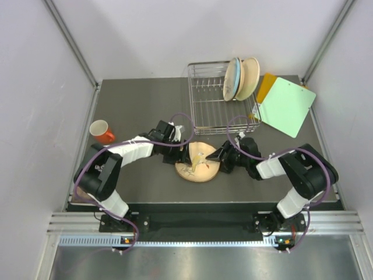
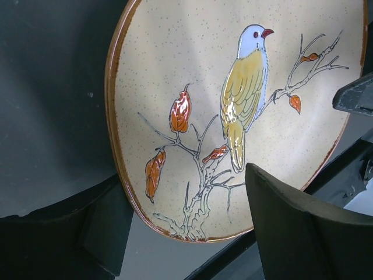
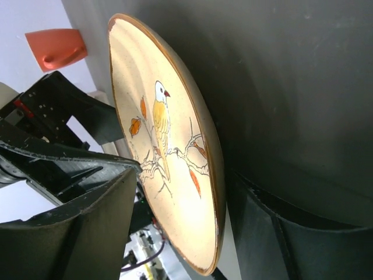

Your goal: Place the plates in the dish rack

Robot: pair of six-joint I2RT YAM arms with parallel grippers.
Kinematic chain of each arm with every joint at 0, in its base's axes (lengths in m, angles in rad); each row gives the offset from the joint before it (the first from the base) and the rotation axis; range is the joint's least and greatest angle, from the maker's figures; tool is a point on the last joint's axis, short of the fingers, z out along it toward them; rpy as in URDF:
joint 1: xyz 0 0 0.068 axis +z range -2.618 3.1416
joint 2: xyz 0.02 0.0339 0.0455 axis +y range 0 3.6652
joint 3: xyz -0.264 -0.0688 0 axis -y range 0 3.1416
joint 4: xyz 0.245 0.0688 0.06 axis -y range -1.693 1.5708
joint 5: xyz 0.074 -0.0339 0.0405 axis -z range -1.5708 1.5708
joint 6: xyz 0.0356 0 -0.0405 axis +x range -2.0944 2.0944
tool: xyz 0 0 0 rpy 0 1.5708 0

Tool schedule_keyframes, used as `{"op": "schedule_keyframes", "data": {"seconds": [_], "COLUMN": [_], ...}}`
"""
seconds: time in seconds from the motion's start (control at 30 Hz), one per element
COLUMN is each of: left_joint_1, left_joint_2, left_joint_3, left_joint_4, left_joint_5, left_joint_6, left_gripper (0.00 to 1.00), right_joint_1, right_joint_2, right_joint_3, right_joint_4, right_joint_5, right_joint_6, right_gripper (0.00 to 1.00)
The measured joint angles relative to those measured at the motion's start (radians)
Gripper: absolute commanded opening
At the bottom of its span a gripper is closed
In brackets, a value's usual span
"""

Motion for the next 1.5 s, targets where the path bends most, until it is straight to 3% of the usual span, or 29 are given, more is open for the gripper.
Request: {"op": "schedule_keyframes", "data": {"seconds": [0.13,0.5,0.6,0.67,0.7,1.0,1.23,1.5], "left_joint_1": [-0.005,-0.050,-0.060,-0.071,-0.080,-0.086,0.179,0.372], "left_joint_2": [-0.001,-0.018,-0.043,-0.067,-0.082,-0.156,-0.183,-0.228], "left_joint_3": [-0.004,-0.018,-0.048,-0.076,-0.093,-0.144,0.013,0.207], "left_joint_4": [0.009,0.025,0.042,0.054,0.059,-0.008,-0.208,-0.313], "left_joint_5": [0.003,-0.020,-0.022,-0.018,-0.018,0.027,0.109,0.188], "left_joint_6": [0.010,0.048,0.058,0.061,0.064,0.117,0.251,0.332], "left_gripper": [0.78,0.79,0.80,0.80,0.80,0.85,0.86,0.87], "right_joint_1": [0.035,0.112,0.111,0.109,0.107,0.035,-0.040,-0.040], "right_joint_2": [-0.008,-0.002,-0.019,-0.035,-0.046,-0.148,-0.208,-0.240], "right_joint_3": [-0.004,-0.002,-0.004,-0.013,-0.018,-0.042,-0.050,0.016], "right_joint_4": [-0.002,-0.031,-0.057,-0.068,-0.077,-0.065,-0.049,0.009], "right_joint_5": [0.049,0.081,0.079,0.069,0.062,-0.045,-0.138,-0.303], "right_joint_6": [-0.010,-0.022,-0.045,-0.067,-0.083,-0.219,-0.266,-0.206], "right_gripper": [0.45,0.36,0.26,0.04,0.00,0.00,0.00,0.00]}}
